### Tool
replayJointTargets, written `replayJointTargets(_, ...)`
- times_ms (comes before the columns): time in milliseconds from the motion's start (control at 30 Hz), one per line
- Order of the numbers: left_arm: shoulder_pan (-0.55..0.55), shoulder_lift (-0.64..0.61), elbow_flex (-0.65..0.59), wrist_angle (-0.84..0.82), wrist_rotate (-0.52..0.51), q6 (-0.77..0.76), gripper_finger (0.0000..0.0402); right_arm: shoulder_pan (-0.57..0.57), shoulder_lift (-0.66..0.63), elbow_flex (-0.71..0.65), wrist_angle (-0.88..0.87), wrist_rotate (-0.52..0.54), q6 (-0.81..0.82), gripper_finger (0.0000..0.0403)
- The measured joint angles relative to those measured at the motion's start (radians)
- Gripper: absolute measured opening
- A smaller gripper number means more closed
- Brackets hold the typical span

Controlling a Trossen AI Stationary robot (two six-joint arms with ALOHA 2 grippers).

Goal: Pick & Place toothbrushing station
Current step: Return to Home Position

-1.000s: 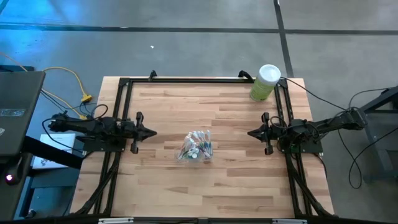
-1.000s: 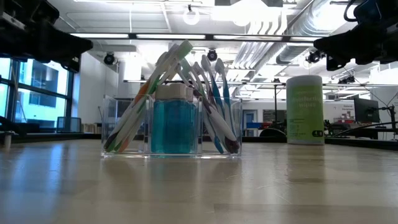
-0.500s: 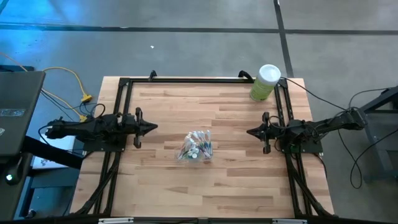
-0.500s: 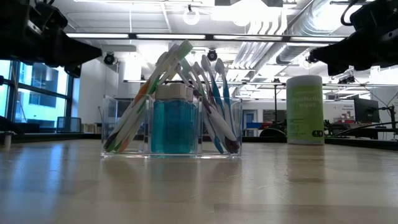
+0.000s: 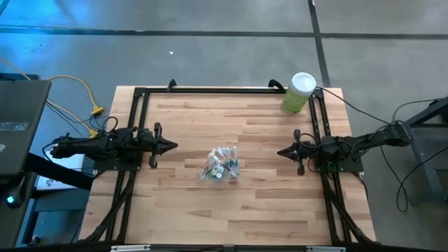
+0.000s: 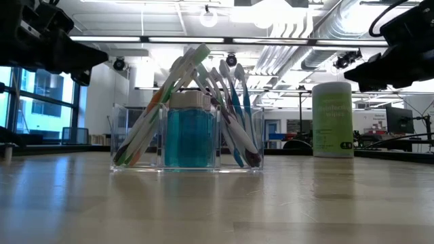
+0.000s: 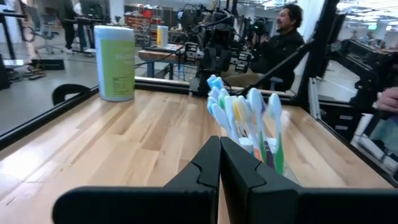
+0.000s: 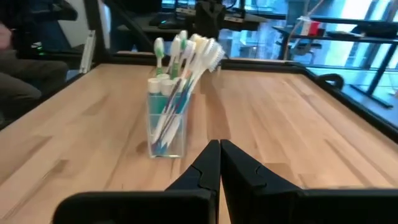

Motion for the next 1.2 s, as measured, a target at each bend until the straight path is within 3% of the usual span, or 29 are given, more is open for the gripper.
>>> replayJointTargets(233,0.000,0.000,0.000,-0.007,0.037,0.006,0.0003,0.000,0.000,0.000,-0.017,-0.130,-0.022,0.0003)
replayJointTargets(433,0.000,0.000,0.000,-0.007,0.037,0.011,0.0003,0.000,0.000,0.000,-0.049,-0.081,-0.016,0.0005)
replayJointTargets(1200,0.000,0.000,0.000,-0.003,0.023,0.059,0.0003,0.000,0.000,-0.001,-0.045,-0.100,-0.026,0.0005)
